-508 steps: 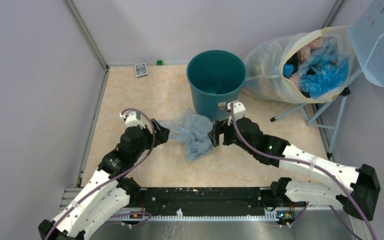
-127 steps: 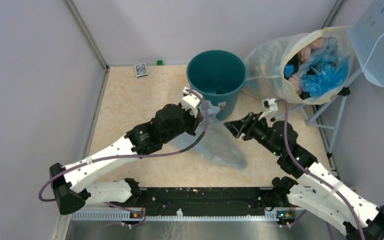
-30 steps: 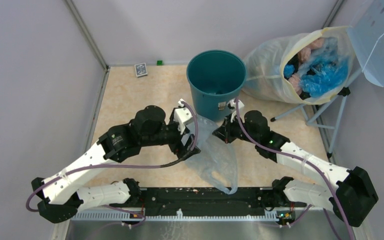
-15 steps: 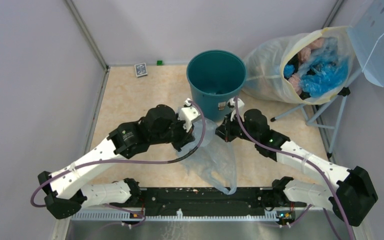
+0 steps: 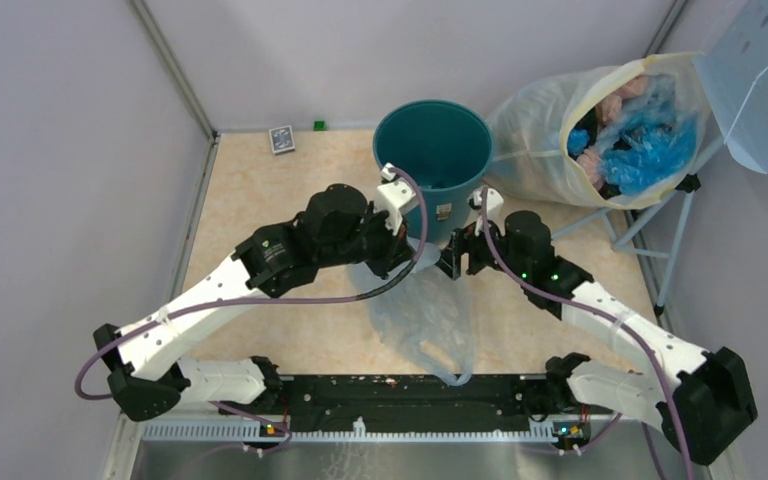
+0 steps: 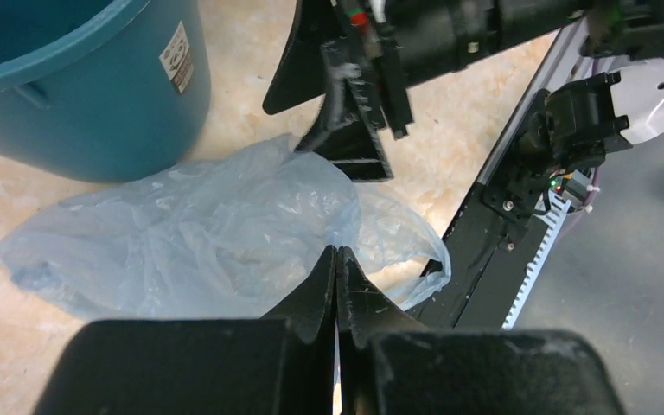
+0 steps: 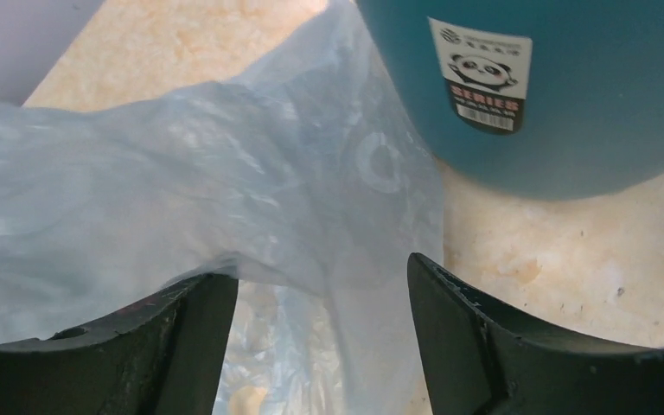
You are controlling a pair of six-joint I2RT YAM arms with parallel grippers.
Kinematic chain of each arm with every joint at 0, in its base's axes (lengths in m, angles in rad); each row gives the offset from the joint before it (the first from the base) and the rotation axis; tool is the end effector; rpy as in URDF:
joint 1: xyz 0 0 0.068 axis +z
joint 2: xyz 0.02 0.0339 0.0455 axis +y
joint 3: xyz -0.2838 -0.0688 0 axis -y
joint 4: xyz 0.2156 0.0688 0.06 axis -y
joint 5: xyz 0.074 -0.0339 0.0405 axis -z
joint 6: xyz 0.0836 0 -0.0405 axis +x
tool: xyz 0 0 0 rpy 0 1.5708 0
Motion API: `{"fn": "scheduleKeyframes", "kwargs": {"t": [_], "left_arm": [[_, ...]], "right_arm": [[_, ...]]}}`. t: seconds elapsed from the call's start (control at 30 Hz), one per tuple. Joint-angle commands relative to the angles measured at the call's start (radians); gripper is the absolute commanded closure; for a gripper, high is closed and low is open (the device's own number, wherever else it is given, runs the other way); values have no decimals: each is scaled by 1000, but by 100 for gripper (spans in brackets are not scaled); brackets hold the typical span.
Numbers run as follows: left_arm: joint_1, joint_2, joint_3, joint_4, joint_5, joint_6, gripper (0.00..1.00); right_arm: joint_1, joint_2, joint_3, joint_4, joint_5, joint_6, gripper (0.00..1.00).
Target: Put the trash bags into the trash bin
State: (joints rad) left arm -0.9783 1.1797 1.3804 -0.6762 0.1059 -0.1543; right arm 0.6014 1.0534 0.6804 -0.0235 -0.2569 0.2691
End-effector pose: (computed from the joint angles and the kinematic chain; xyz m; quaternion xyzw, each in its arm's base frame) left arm 0.1327 -0.2130 0.4057 0.3667 0.7702 -0.3171 0.4145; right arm 0.1901 0.1562 0.2777 -0.2065 0.8026 0.3284 0.4532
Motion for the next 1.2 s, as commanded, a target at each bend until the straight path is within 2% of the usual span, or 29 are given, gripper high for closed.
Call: {"fn": "scheduleKeyframes", "kwargs": {"t": [0.0, 0.1, 0.23, 0.43, 0.67, 0.77, 0.8, 0.87, 0.97, 1.03, 1.1, 1.17], "left_arm": [[0, 42, 37, 107, 39, -31, 100], [0, 71, 69, 116, 54, -23, 100], [0, 100, 104, 122, 89, -17, 100], [0, 113, 106, 135, 134, -19, 100], [0, 113, 97, 140, 146, -15, 100], [0, 113, 97, 136, 147, -10, 100], [0, 114, 96, 134, 147, -8, 100], [0, 113, 93, 129, 141, 0, 100], [0, 112, 87, 118, 125, 7, 100], [0, 112, 81, 115, 122, 8, 100], [0, 112, 76, 115, 126, 10, 100], [0, 113, 73, 115, 129, 10, 100]], "right_arm": [[0, -160, -34, 52, -112, -121, 28], [1, -252, -75, 82, -228, -186, 29], [5, -322, -128, 206, -286, -189, 32], [9, -298, -128, 301, -384, -201, 36], [8, -221, -47, 241, -446, -201, 55], [9, -215, -37, 222, -426, -189, 74], [9, -216, -38, 226, -427, -179, 76], [8, -215, -36, 230, -443, -150, 76], [8, -206, -19, 221, -482, -121, 61], [9, -204, -15, 222, -486, -104, 59], [9, -207, -19, 232, -484, -94, 63], [8, -212, -22, 244, -482, -89, 76]]}}
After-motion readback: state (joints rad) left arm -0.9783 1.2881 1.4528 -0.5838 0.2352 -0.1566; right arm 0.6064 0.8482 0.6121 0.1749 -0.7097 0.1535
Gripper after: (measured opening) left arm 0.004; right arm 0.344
